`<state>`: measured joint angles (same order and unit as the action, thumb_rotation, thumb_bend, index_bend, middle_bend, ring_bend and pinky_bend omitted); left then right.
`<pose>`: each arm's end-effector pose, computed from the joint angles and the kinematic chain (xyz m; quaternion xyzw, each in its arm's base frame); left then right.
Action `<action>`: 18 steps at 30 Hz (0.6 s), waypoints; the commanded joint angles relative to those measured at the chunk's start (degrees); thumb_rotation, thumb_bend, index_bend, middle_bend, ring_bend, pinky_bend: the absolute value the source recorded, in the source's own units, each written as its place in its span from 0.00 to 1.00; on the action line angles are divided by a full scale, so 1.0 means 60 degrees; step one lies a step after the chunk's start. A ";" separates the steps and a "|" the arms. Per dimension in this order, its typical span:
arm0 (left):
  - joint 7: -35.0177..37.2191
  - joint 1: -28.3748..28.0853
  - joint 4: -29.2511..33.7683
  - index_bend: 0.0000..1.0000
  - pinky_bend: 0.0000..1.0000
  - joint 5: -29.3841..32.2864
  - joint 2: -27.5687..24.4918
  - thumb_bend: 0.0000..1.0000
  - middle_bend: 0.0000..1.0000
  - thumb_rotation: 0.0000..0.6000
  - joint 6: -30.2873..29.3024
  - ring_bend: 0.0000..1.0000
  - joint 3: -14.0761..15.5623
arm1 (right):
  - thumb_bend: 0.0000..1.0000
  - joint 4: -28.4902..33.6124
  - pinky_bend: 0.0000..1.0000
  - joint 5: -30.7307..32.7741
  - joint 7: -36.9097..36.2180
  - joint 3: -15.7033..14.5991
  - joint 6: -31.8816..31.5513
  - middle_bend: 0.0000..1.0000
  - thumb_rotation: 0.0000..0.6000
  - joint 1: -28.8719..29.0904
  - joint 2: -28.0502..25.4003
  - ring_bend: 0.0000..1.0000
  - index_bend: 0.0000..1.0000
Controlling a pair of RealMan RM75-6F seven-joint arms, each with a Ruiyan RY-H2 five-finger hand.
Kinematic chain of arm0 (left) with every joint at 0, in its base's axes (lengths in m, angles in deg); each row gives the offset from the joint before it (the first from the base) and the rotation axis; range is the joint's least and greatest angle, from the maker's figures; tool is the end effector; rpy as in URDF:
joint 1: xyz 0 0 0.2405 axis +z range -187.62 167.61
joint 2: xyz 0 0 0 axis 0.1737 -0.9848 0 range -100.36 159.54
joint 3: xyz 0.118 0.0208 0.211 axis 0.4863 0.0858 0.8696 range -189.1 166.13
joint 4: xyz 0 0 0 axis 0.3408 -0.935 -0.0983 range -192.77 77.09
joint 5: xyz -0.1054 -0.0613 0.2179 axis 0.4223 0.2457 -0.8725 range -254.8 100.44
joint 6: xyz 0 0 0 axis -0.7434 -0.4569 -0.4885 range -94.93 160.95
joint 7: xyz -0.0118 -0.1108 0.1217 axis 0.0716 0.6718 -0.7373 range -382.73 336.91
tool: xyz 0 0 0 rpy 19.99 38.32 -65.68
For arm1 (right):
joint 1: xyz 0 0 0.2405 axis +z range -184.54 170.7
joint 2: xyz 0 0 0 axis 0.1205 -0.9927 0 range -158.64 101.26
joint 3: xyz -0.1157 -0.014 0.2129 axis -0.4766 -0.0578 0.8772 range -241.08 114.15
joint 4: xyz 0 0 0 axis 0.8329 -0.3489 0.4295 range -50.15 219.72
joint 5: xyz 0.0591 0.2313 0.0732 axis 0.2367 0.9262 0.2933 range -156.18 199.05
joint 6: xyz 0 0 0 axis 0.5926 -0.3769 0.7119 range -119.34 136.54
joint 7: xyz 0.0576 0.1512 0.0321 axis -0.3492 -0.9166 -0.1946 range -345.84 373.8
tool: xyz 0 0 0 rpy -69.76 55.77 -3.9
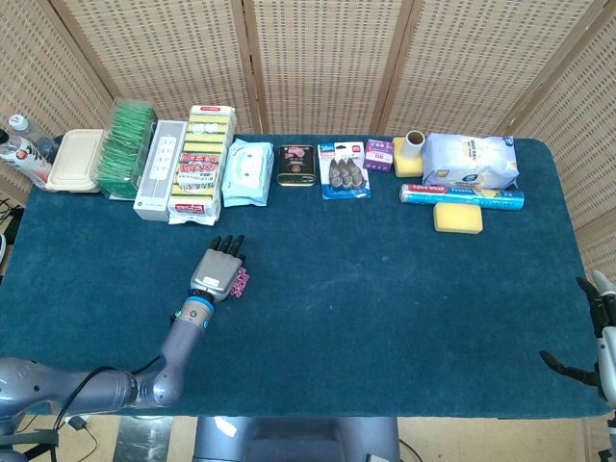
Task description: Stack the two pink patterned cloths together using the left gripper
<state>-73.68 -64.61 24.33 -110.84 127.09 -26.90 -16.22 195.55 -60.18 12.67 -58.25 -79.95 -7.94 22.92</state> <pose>-0.1245 0.3560 -0.1154 -0.7919 -0.3182 -0.1914 0.4848 -0.2835 -0.1797 0.1689 0.5142 -0.4362 0.4136 0.6118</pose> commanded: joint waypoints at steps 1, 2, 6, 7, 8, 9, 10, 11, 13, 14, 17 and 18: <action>0.0000 0.0011 -0.0022 0.33 0.07 -0.0019 0.0027 0.28 0.00 1.00 0.0025 0.00 -0.0002 | 0.00 0.0014 0.00 0.0005 0.0001 -0.0001 -0.0005 0.00 1.00 -0.0006 -0.0009 0.00 0.00; -0.0001 0.0015 -0.0034 0.32 0.07 -0.0032 0.0037 0.28 0.00 1.00 0.0027 0.00 -0.0004 | 0.00 0.0017 0.00 0.0008 0.0004 -0.0002 -0.0003 0.00 1.00 -0.0006 -0.0011 0.00 0.00; -0.0041 0.0023 -0.0086 0.25 0.07 -0.0106 0.0079 0.28 0.00 1.00 0.0026 0.00 0.0004 | 0.00 0.0017 0.00 0.0007 0.0015 -0.0002 0.0001 0.00 1.00 -0.0005 -0.0013 0.00 0.00; -0.0049 0.0027 -0.0096 0.23 0.07 -0.0117 0.0086 0.28 0.00 1.00 0.0022 0.00 0.0002 | 0.00 0.0018 0.00 0.0009 0.0012 -0.0002 0.0003 0.00 1.00 -0.0004 -0.0014 0.00 0.00; -0.0059 0.0032 -0.0107 0.22 0.07 -0.0130 0.0094 0.28 0.00 1.00 0.0018 0.00 -0.0001 | 0.00 0.0018 0.00 0.0013 0.0010 0.0001 0.0005 0.00 1.00 -0.0002 -0.0014 0.00 0.00; -0.0065 0.0036 -0.0115 0.21 0.07 -0.0143 0.0097 0.28 0.00 1.00 0.0016 0.00 -0.0003 | 0.00 0.0021 0.00 0.0015 0.0007 0.0002 0.0006 0.00 1.00 -0.0002 -0.0017 0.00 0.00; -0.0064 0.0042 -0.0118 0.21 0.07 -0.0148 0.0098 0.28 0.00 1.00 0.0019 0.00 -0.0007 | 0.00 0.0022 0.00 0.0014 0.0006 0.0002 0.0005 0.00 1.00 -0.0002 -0.0017 0.00 0.00; -0.0062 0.0049 -0.0115 0.20 0.07 -0.0148 0.0098 0.28 0.00 1.00 0.0023 0.00 -0.0015 | 0.00 0.0022 0.00 0.0009 0.0005 0.0000 0.0002 0.00 1.00 -0.0004 -0.0018 0.00 0.00; -0.0046 0.0068 -0.0095 0.18 0.07 -0.0159 0.0089 0.28 0.00 1.00 0.0018 0.00 -0.0031 | 0.00 0.0023 0.00 0.0008 -0.0002 0.0002 -0.0006 0.00 1.00 -0.0008 -0.0020 0.00 0.00; -0.0033 0.0085 -0.0065 0.17 0.07 -0.0174 0.0068 0.28 0.00 1.00 0.0003 0.00 -0.0040 | 0.00 0.0021 0.00 0.0006 -0.0016 0.0001 -0.0012 0.00 1.00 -0.0013 -0.0024 0.00 0.00; -0.0008 0.0139 0.0048 0.13 0.07 -0.0143 -0.0016 0.28 0.00 1.00 -0.0056 0.00 -0.0078 | 0.00 0.0021 0.00 0.0004 -0.0044 0.0004 -0.0019 0.00 1.00 -0.0018 -0.0036 0.00 0.00; -0.0036 0.0169 0.0123 0.12 0.07 -0.0073 -0.0077 0.28 0.00 1.00 -0.0099 0.00 -0.0085 | 0.00 0.0021 0.00 0.0001 -0.0058 0.0004 -0.0020 0.00 1.00 -0.0019 -0.0042 0.00 0.00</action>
<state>-73.82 -63.76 24.76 -111.56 126.90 -27.27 -16.65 195.67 -60.17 12.33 -58.23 -80.07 -8.06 22.68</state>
